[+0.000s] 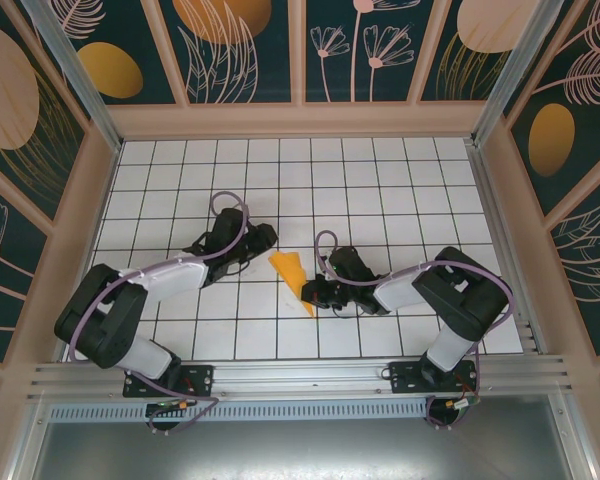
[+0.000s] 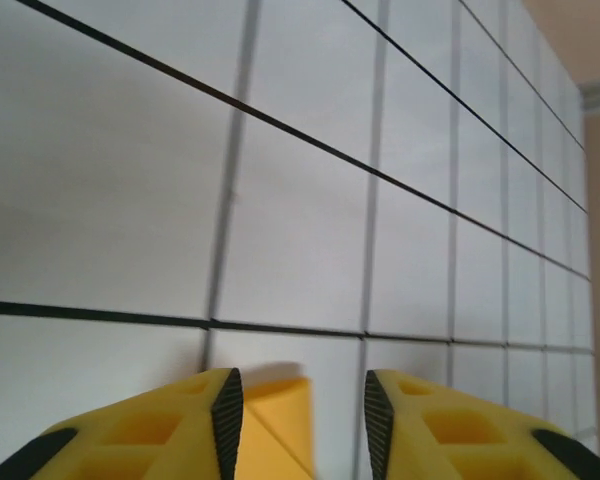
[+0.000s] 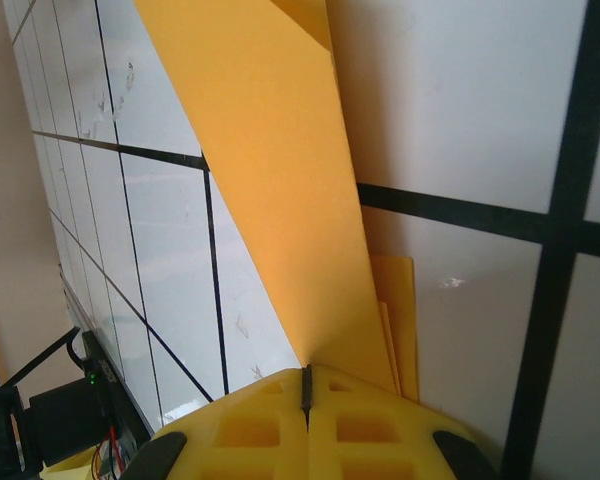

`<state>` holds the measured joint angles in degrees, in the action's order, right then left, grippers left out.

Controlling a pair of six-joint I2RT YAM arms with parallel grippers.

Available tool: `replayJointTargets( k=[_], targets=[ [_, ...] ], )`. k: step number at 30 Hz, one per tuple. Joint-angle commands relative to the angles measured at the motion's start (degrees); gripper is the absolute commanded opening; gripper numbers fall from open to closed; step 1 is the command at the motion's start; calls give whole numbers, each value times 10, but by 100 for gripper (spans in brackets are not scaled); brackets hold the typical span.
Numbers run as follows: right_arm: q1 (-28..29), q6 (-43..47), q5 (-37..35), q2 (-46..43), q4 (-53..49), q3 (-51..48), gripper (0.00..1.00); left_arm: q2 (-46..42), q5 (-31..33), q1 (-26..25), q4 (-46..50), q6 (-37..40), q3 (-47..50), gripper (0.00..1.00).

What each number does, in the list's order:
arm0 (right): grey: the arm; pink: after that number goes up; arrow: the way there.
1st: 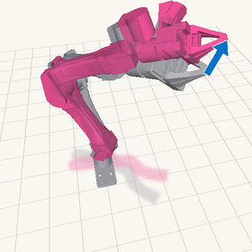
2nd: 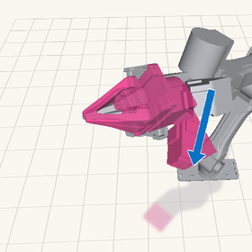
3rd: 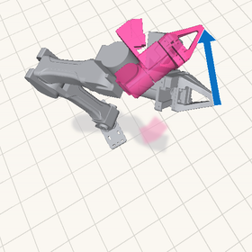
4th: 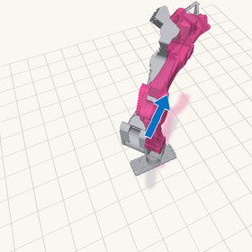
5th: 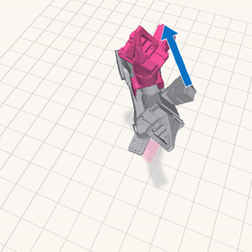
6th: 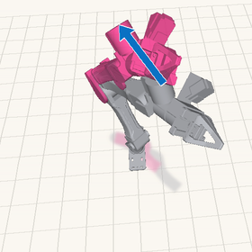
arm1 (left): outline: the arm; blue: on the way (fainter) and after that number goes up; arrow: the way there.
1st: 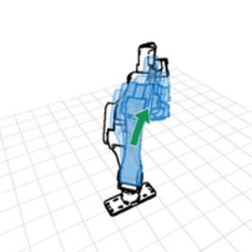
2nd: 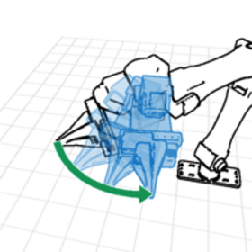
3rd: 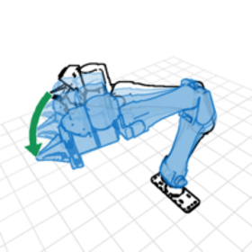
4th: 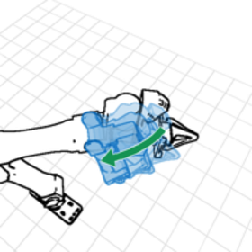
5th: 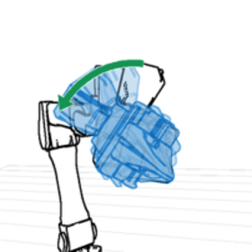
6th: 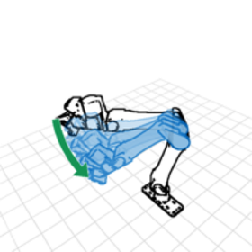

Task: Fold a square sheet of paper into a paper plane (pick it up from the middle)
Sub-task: Fold the wing for the fifth time at the center of the table.

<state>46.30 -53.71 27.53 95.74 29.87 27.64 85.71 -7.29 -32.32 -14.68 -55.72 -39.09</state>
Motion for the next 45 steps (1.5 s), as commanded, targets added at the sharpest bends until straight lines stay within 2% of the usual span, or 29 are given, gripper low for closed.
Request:
replayJointTargets(
  k=[1, 5, 10, 19, 25, 31, 34, 39, 45],
  targets=[
    [13, 7, -18, 35, -91, -11, 0, 2, -35, -35, -35, 7, 2, 36],
    [14, 8, -19, 37, -90, -10, 0, 37, -45, -63, -69, -8, 1, 30],
    [14, 8, -20, 35, -92, -10, 0, 88, -56, -67, -106, -23, 10, 29],
    [14, 26, -13, -26, -84, -2, 0, 152, -5, -67, -84, -47, 20, 29],
    [14, 54, 12, -62, -84, 36, 0, 146, 14, -68, -68, -51, 34, 29],
    [14, 61, 6, -12, -95, 77, 0, 140, 15, -67, -68, -47, 33, 29],
    [14, 61, -10, 27, -131, 96, 0, 140, 16, -67, -68, -48, 34, 29],
    [13, 46, 5, 43, -106, 61, 0, 145, 14, -68, -73, -52, 38, 29],
    [14, 41, 26, 3, -92, 41, 0, 147, 19, -68, -72, -55, 39, 29]
  ],
)
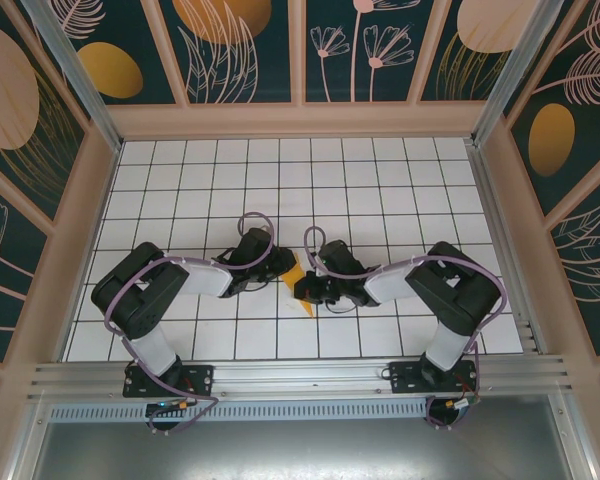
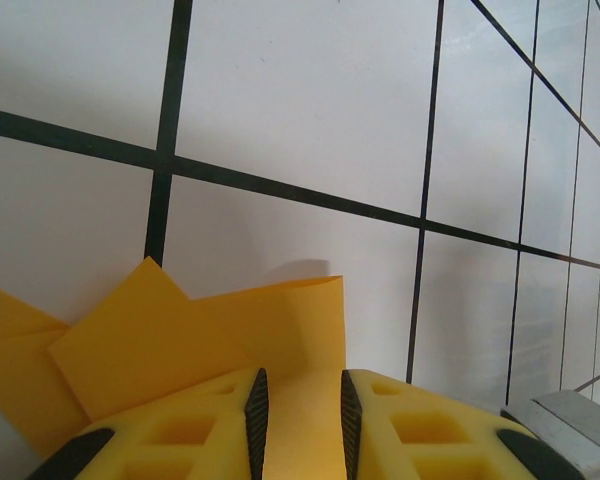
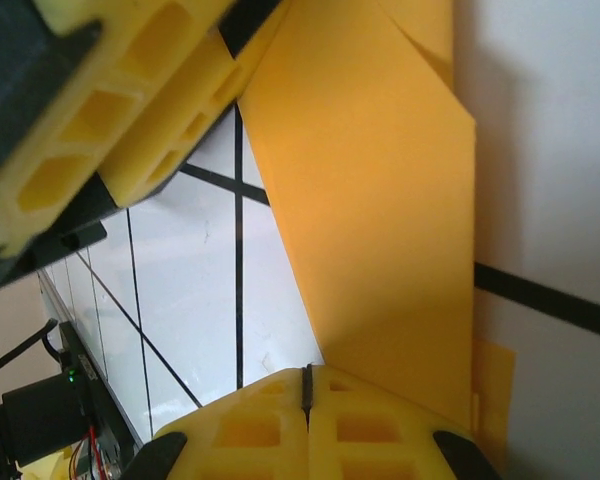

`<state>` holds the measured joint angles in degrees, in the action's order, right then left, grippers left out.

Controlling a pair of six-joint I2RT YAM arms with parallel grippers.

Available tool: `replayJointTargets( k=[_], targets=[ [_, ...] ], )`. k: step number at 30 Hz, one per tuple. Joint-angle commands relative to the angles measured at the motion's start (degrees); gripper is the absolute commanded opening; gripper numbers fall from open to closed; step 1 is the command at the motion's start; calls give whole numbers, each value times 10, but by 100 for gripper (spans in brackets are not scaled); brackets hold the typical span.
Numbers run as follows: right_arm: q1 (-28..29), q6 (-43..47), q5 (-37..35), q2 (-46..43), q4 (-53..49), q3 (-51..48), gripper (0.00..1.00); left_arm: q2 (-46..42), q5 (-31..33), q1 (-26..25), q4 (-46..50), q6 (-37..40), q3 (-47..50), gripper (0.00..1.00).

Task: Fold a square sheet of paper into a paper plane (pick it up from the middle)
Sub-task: Fold the wing for the fifth time at the center of the table.

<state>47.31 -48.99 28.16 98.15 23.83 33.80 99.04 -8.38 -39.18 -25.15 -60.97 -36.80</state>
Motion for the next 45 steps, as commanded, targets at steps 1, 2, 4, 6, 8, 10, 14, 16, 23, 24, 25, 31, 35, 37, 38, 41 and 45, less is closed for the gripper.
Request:
replayJointTargets(
  k=[1, 2, 4, 6, 8, 10, 14, 16, 23, 24, 25, 31, 35, 37, 38, 41, 45],
  targets=[
    [4, -5, 17, -30, -42, -21, 0, 14, 32, 2, 33, -3, 17, 29],
    [4, -3, 14, -38, -49, -22, 0, 14, 31, 1, 34, -2, 16, 28],
    [4, 2, 14, -48, -50, -30, 0, 16, 33, 1, 34, -3, 16, 29],
    [4, 4, 15, -48, -53, -38, 0, 17, 33, 1, 34, -3, 16, 28],
    [4, 8, 6, -40, -59, -45, 0, 17, 32, 1, 32, -4, 16, 28],
    [5, 10, -9, -34, -73, -49, 0, 16, 32, 1, 32, -4, 17, 28],
    [16, 11, 2, -70, -46, -56, 0, 11, 33, 1, 33, -4, 19, 28],
    [23, 22, -6, -89, -56, -46, 0, 10, 29, 1, 28, -6, 20, 28],
    [27, 21, -28, -69, -73, -60, 0, 12, 26, 1, 26, -5, 18, 28],
    [27, 18, -32, -66, -71, -68, 0, 11, 26, 1, 25, -6, 19, 28],
    [27, 15, -32, -65, -70, -76, 0, 10, 26, 1, 25, -6, 20, 28],
    [28, 3, -32, -106, -73, -109, 0, 8, 28, 1, 27, -4, 20, 28],
    [29, 0, -24, -136, -76, -125, 0, 12, 27, 1, 26, -4, 19, 28],
    [30, 0, -19, -136, -78, -134, 0, 12, 26, 1, 25, -4, 19, 28],
    [30, -1, -18, -130, -80, -137, 0, 13, 26, 1, 25, -4, 19, 28],
    [36, -7, -29, -118, -94, -149, 0, 12, 25, 1, 24, -4, 18, 28],
    [41, -10, -46, -149, -109, -154, 0, 12, 25, 1, 25, -4, 18, 28]
  ],
)
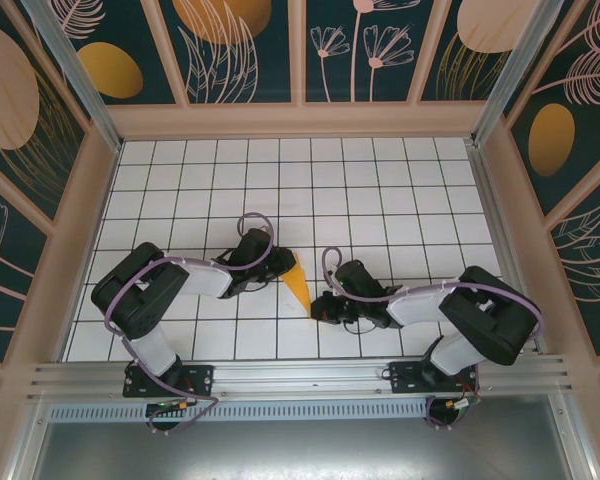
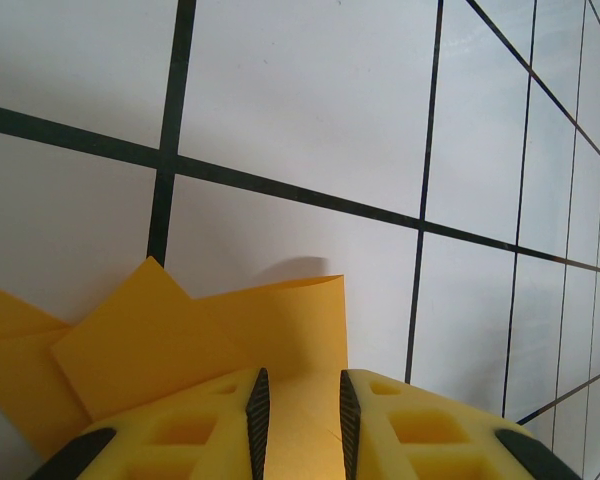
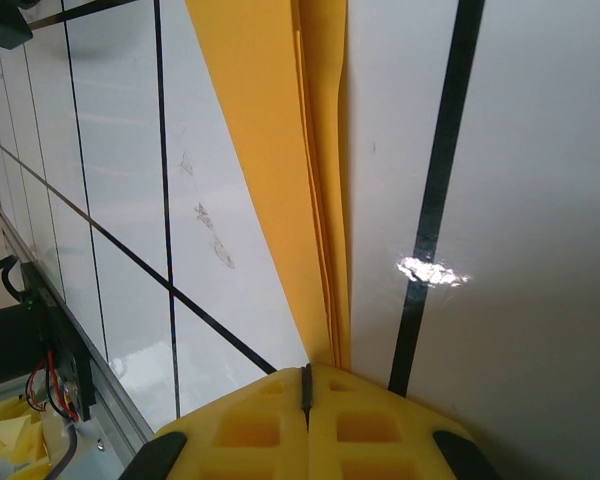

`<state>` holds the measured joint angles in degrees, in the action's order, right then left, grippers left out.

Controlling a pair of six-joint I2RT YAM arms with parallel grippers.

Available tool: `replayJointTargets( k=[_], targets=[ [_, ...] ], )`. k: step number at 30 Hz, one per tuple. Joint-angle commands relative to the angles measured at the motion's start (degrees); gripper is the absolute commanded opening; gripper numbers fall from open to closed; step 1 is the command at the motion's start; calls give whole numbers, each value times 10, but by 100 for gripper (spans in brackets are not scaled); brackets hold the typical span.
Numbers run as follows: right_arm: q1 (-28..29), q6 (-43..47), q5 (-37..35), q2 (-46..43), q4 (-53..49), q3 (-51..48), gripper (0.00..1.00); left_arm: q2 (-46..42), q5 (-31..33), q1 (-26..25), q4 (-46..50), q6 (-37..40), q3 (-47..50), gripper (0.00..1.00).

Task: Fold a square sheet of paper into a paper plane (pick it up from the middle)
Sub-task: Fold the wing for the fifth time at the center of the table.

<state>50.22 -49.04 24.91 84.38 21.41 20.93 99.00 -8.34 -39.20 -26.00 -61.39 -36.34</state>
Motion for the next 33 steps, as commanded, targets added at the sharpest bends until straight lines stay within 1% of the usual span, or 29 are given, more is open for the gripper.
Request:
replayJointTargets(
  k=[1, 7, 10, 12, 16, 21, 23, 27, 30, 33],
  targets=[
    [12, -6, -18, -25, -94, -22, 0, 12, 25, 1, 33, 0, 14, 28],
    [12, 21, -36, -72, -153, 6, 0, 11, 24, 1, 35, 1, 14, 28],
    [10, 26, -39, -91, -135, 20, 0, 10, 24, 2, 33, 1, 14, 28],
    [8, 30, -21, -89, -110, 38, 0, 7, 22, 1, 29, 0, 17, 29],
    [2, 33, -9, -56, -72, 76, 0, 0, 20, 1, 27, 1, 18, 29],
    [-23, 33, -15, 21, -55, 105, 0, -4, 16, 1, 26, 0, 18, 30],
    [-35, 24, -7, 44, -36, 92, 0, -5, 13, 2, 25, 1, 18, 31],
    [-50, -8, 30, 61, 44, 52, 0, -41, 4, 1, 24, 9, 18, 35],
    [-50, -20, 41, 75, 61, 44, 0, -63, -15, 2, 14, 14, 18, 42],
    [-50, -30, 34, 81, 58, 35, 0, -91, -22, 0, 9, 16, 22, 44]
  ],
)
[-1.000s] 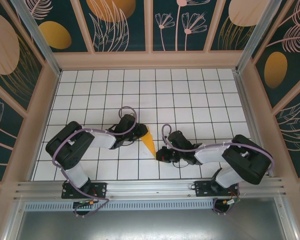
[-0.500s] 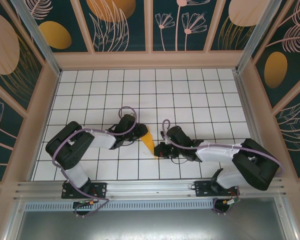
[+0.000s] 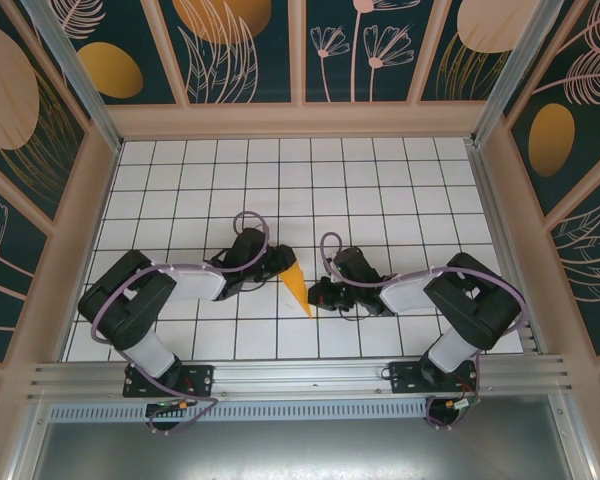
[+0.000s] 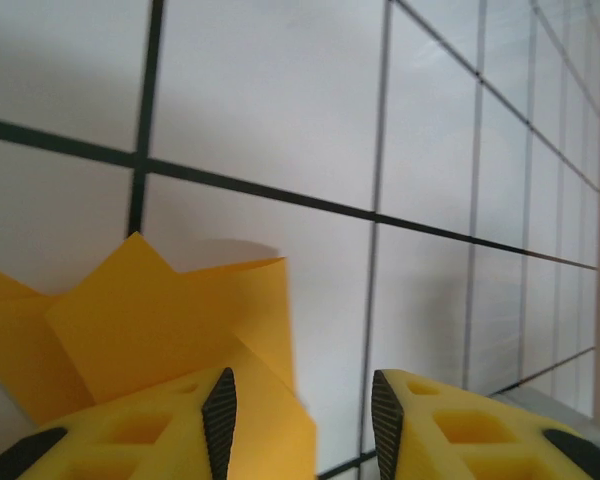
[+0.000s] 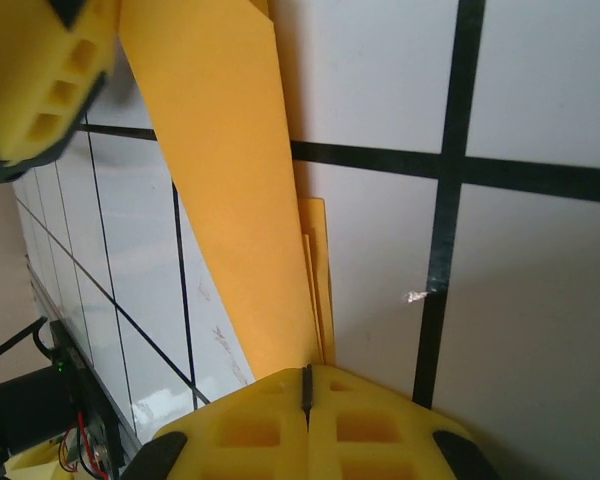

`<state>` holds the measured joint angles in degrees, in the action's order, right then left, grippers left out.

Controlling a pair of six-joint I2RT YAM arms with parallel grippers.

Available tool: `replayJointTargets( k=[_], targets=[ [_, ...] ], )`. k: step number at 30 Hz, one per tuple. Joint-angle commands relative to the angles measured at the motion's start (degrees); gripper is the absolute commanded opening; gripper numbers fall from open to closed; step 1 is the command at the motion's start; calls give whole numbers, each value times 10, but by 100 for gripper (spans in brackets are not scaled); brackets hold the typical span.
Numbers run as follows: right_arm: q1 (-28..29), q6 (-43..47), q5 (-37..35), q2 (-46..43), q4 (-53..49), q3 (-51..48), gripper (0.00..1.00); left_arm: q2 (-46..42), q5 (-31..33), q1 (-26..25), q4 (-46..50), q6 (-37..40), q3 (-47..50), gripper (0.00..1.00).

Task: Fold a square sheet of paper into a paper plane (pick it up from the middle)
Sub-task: Fold the wing for the fifth time at the center of the table.

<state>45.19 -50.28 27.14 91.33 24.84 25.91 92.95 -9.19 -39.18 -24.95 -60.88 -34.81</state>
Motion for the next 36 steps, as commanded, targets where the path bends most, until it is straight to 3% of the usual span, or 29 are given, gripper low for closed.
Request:
replayJointTargets(
  k=[1, 14, 29, 36],
  targets=[
    [1, -17, 12, 13, 23, -16, 0, -39, -14, 0, -1, 10, 9, 44],
    [3, -12, -5, 17, -12, -1, 0, 4, -53, -19, -34, 10, -6, 40],
    [28, 49, -23, -59, -77, 60, 0, 64, -7, -19, 10, -2, -4, 35],
    [55, 63, -23, -9, -91, 100, 0, 65, -7, -19, 9, -2, -3, 34]
  ],
)
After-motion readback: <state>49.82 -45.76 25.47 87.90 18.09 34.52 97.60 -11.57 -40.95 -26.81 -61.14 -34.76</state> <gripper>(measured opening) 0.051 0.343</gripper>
